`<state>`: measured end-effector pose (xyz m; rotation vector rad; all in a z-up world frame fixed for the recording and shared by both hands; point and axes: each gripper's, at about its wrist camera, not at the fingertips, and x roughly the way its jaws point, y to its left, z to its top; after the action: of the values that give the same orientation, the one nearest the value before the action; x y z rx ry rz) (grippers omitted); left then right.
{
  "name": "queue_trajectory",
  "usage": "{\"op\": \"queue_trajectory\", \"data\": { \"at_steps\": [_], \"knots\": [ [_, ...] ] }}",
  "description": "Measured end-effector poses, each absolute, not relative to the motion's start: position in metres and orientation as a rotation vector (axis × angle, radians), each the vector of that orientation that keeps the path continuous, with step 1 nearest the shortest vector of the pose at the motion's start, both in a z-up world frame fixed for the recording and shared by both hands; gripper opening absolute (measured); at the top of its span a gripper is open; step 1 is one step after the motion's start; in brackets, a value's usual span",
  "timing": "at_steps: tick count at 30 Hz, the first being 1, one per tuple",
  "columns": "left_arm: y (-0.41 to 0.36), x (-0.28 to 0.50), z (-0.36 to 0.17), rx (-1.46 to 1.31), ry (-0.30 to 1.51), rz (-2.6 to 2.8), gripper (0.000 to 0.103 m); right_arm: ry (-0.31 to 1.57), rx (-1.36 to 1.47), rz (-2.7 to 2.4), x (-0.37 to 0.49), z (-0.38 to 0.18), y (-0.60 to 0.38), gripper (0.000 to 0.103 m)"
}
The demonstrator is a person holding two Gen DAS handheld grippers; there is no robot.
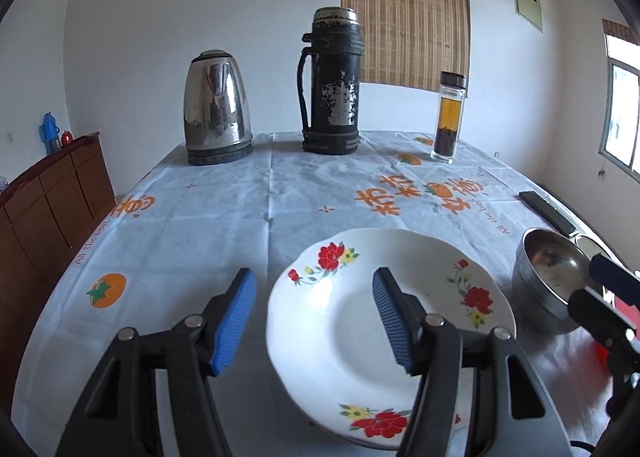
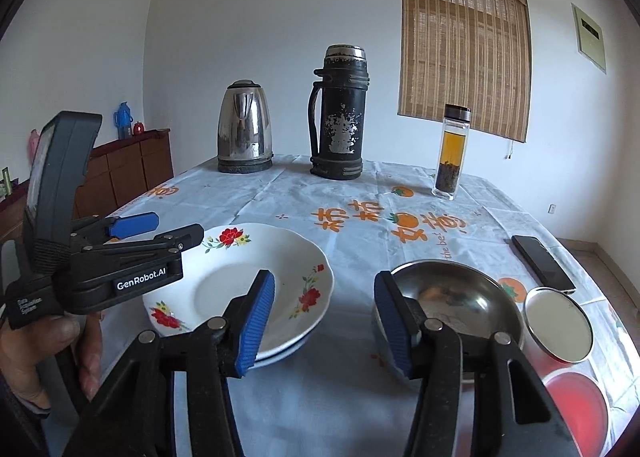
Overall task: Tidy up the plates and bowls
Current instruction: 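Move the left tool to the rim of the pink plastic bowl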
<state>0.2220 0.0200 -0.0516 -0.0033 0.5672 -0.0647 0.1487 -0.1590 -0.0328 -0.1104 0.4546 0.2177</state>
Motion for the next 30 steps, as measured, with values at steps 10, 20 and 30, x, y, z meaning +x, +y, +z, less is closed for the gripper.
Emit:
{"op": "queue_trajectory", "data": {
  "at_steps": [10, 20, 30],
  "knots": [
    [-0.045, 0.188, -0.019, 0.026, 0.548, -0.204, 0.06, 0.463, -0.054, 0.222, 0.086, 0.001, -0.237, 0.049],
    [-0.16, 0.148, -0.013, 0.127, 0.584, -0.491, 0.06, 0.499, -0.049, 0.021, 0.051, -0.001, -0.325, 0.045],
    [-0.208, 0.149, -0.037, 0.177, 0.684, -0.601, 0.034, 0.596, -0.014, -0.031, 0.056, -0.031, -0.367, 0.032]
  ]
}}
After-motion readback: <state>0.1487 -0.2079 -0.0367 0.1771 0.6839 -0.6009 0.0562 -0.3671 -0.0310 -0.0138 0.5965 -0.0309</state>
